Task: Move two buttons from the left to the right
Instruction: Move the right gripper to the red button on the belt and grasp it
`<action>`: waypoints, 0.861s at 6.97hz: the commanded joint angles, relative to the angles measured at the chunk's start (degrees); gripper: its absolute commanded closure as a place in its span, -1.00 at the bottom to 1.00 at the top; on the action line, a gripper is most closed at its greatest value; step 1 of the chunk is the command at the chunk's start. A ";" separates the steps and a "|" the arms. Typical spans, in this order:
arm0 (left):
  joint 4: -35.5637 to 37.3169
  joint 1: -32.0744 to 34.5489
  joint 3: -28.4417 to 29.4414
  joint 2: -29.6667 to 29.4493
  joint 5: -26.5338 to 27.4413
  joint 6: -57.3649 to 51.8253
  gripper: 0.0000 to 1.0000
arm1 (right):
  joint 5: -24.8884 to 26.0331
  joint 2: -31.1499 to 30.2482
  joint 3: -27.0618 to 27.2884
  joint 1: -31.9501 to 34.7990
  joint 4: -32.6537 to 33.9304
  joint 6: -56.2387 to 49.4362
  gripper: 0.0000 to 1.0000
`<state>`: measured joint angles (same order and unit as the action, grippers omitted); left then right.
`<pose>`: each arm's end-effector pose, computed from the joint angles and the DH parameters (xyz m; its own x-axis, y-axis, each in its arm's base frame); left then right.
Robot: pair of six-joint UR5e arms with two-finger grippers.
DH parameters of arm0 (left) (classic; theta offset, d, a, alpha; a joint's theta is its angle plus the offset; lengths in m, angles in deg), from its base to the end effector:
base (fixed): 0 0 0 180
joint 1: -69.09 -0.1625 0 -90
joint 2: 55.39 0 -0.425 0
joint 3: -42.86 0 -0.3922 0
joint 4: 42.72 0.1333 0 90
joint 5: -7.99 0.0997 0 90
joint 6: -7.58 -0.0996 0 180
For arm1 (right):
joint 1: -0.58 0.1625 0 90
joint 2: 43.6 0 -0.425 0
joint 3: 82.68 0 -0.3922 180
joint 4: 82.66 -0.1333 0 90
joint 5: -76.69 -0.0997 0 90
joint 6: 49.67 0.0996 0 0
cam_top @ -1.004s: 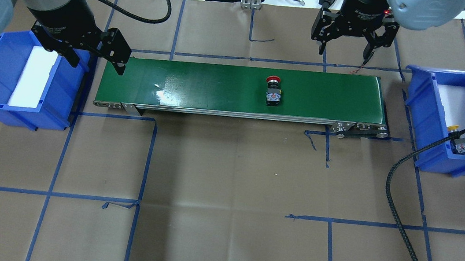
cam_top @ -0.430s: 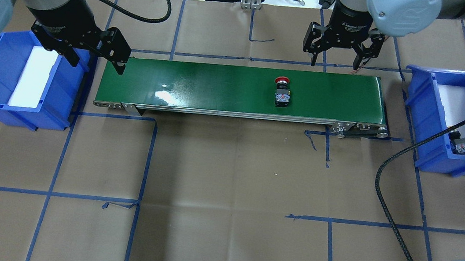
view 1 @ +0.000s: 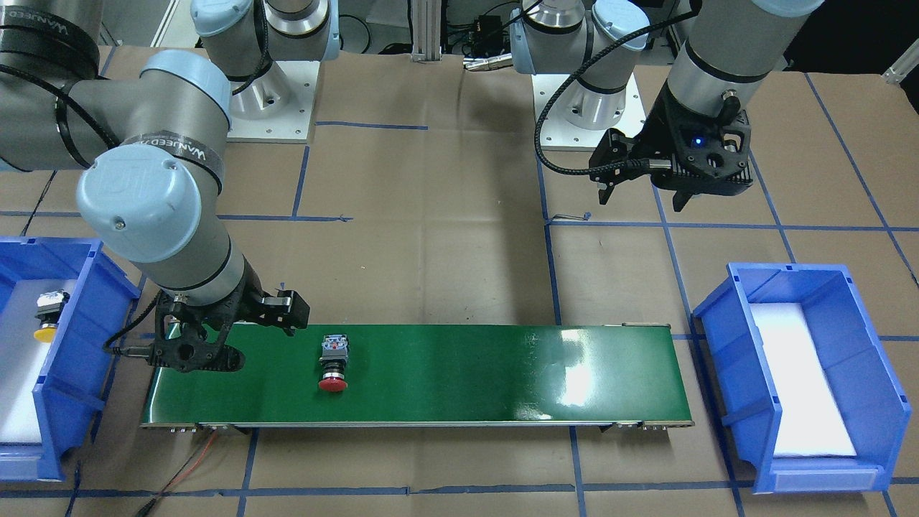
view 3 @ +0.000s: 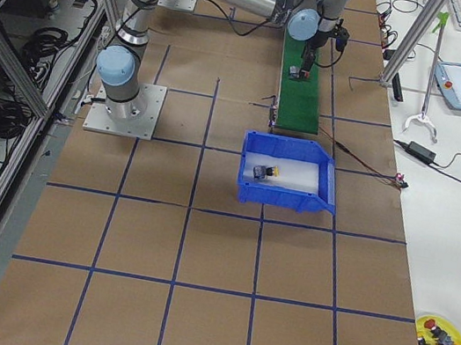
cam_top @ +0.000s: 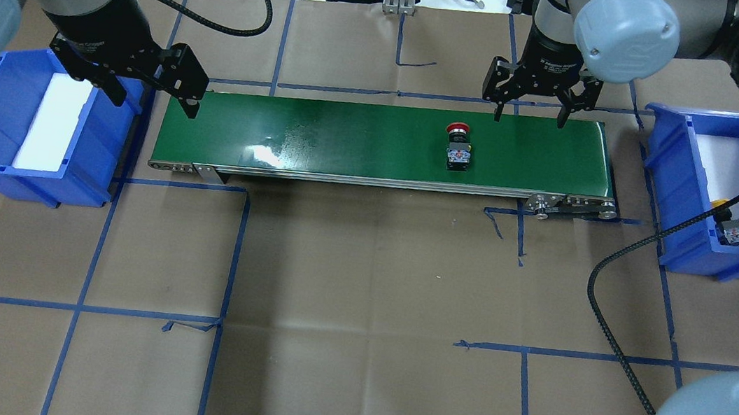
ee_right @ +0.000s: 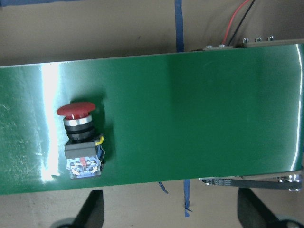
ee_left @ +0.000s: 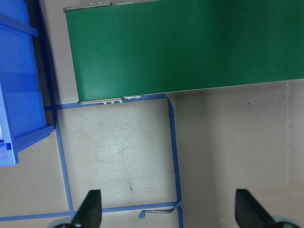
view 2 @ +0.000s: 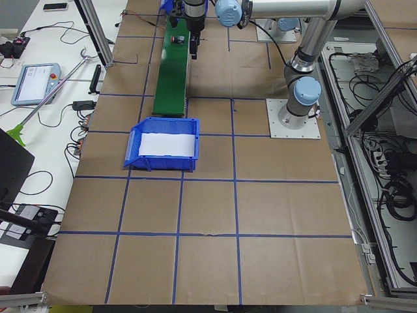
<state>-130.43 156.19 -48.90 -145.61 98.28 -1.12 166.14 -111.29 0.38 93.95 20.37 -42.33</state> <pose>-0.1076 -0.4999 0.4749 -0.9949 0.1010 -0.0058 0.1011 0.9949 -0.0046 0.1714 -0.6261 0.3481 -0.9976 0.0695 -0.0043 0.0693 0.9967 0.0417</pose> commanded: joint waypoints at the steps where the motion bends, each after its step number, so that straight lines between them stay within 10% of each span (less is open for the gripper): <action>1: 0.00 0.00 0.09 -0.04 -0.03 0.00 -1.00 | -5.68 0.11 4.72 -0.47 10.13 -0.66 -0.98; 6: 0.00 0.00 0.09 -0.04 -0.03 0.00 -1.00 | -4.82 3.18 10.62 -0.30 12.29 -3.29 -0.97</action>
<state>-130.43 156.19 -48.81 -145.65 98.25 -1.12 160.79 -108.96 10.23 93.61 32.60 -45.20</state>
